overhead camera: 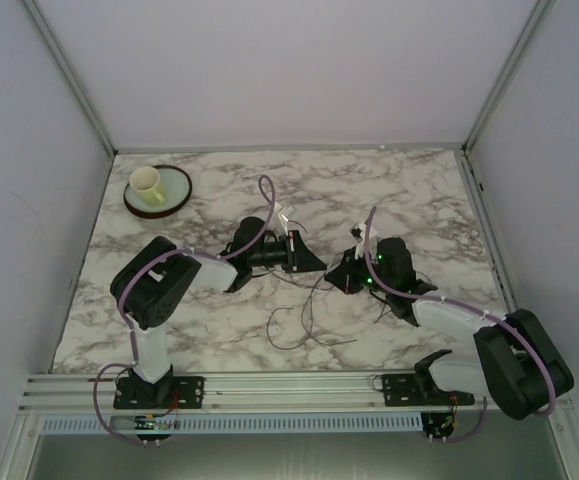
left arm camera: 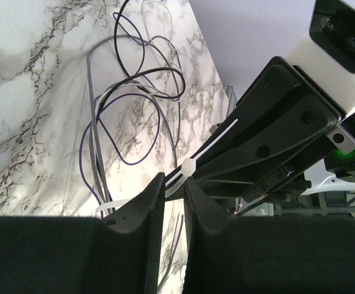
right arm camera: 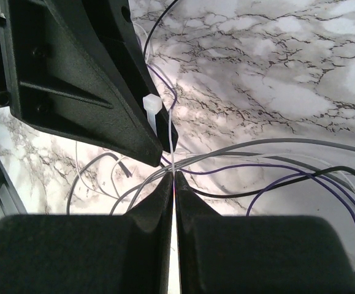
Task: Zip-tie the wires
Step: Tie the cable at the center of the board.
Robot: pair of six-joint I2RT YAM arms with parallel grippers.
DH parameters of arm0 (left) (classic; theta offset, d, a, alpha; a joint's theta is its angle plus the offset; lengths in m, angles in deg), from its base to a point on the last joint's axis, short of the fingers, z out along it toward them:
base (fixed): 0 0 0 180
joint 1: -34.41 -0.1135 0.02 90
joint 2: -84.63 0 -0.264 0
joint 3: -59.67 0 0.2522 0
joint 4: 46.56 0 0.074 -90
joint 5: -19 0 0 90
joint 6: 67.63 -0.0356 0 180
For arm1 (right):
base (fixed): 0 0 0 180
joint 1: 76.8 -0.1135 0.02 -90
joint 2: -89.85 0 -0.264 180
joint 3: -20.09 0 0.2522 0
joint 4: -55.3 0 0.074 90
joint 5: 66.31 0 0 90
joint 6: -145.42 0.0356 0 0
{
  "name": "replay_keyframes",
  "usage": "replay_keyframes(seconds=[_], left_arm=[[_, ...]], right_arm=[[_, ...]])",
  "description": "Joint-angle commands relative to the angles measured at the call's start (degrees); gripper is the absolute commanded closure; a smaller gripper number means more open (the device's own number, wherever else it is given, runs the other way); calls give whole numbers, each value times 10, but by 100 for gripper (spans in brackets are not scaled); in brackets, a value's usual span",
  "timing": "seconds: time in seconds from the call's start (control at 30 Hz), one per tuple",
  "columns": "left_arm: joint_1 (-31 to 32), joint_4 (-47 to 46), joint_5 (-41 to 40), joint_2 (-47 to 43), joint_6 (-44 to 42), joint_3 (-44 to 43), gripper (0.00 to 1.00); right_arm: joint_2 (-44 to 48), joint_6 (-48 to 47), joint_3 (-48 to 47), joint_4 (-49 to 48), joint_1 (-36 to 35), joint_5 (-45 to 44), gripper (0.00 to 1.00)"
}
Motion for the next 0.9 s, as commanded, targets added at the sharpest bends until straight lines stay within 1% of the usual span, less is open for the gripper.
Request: replay_keyframes(seconds=[0.0, 0.4, 0.87], left_arm=[[2, -46, 14, 11, 1, -7, 81], [3, -66, 15, 18, 15, -6, 81], [5, -64, 13, 21, 11, -4, 80]], right_arm=[[-3, -4, -26, -8, 8, 4, 100], [-9, 0, -29, -13, 8, 5, 100], [-16, 4, -34, -15, 8, 9, 100]])
